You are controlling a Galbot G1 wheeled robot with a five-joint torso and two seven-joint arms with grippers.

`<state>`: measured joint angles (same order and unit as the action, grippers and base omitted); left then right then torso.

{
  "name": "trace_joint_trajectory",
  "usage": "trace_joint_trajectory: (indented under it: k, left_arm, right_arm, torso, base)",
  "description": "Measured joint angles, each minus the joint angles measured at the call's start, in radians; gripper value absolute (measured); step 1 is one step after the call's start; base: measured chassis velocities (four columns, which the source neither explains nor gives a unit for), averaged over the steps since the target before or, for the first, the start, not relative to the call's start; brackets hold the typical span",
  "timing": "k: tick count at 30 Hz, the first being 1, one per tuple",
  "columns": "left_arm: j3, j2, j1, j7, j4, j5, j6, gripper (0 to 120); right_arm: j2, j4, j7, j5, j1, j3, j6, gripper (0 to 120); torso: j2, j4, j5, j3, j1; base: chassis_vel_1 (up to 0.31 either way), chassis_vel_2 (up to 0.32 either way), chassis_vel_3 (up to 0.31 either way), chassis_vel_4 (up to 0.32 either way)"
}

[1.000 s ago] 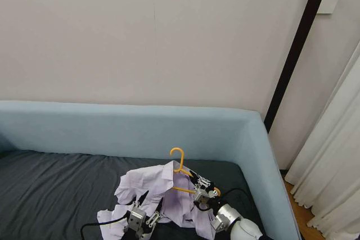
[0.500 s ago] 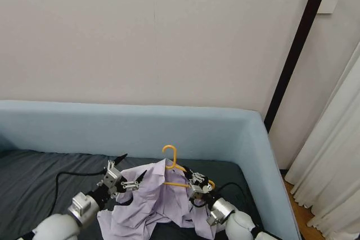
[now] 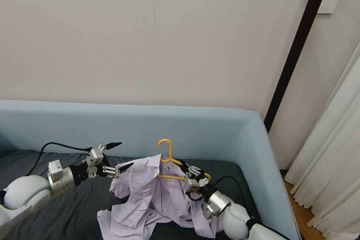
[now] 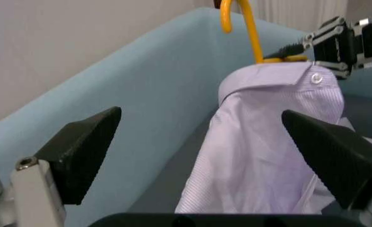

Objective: Pick up the clothes from the sofa and hang them on the clothes hanger.

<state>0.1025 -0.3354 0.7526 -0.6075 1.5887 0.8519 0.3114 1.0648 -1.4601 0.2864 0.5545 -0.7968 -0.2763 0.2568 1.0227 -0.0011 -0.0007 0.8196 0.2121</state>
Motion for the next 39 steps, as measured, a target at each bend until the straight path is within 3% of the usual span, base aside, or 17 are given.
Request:
trace_joint_trajectory:
  k: [2, 6, 10, 16, 26, 32, 39]
  left_arm:
    - [0.048, -0.015, -0.055, -0.027, -0.028, 0.000, -0.007, 100]
    - [0.267, -0.079, -0.259, -0.116, -0.131, -0.003, -0.023, 100]
    - [0.373, -0.140, -0.390, -0.194, -0.210, 0.001, -0.054, 100]
    - [0.411, -0.200, -0.443, -0.251, -0.298, -0.004, -0.079, 100]
    - [0.462, -0.250, -0.498, -0.294, -0.336, -0.021, -0.096, 96]
    - [0.477, -0.275, -0.511, -0.338, -0.374, -0.039, -0.102, 78]
    - [0.495, -0.329, -0.526, -0.353, -0.419, -0.056, -0.102, 47]
  right_arm:
    - [-0.007, -0.005, -0.001, 0.003, -0.004, 0.005, 0.004, 6]
    - [-0.026, -0.015, -0.002, 0.015, -0.014, 0.022, 0.017, 6]
    - [-0.030, -0.017, -0.003, 0.023, -0.021, 0.036, 0.024, 6]
    - [-0.022, -0.006, -0.007, 0.033, -0.021, 0.047, 0.029, 6]
    - [-0.015, 0.008, -0.009, 0.039, -0.013, 0.044, 0.033, 6]
    - [-0.017, 0.007, -0.015, 0.039, -0.014, 0.045, 0.033, 6]
    - [-0.034, -0.002, -0.026, 0.040, -0.026, 0.057, 0.045, 6]
  torso:
    - [0.000, 0.0002, 0.0000, 0.000, 0.000]
    - [0.000, -0.0004, -0.0003, 0.000, 0.000]
    - [0.000, -0.0005, 0.0004, 0.000, 0.000]
    - [0.000, 0.0002, -0.0001, 0.000, 0.000]
    - [0.000, -0.0003, 0.0001, 0.000, 0.000]
    - [0.000, 0.0000, 0.0000, 0.000, 0.000]
    - [0.000, -0.0002, 0.0001, 0.000, 0.000]
  base:
    - [0.000, 0.000, 0.000, 0.000]
    - [0.000, 0.000, 0.000, 0.000]
    - [0.000, 0.000, 0.000, 0.000]
    - [0.000, 0.000, 0.000, 0.000]
    - [0.000, 0.000, 0.000, 0.000]
    - [0.000, 0.000, 0.000, 0.000]
    - [0.000, 0.000, 0.000, 0.000]
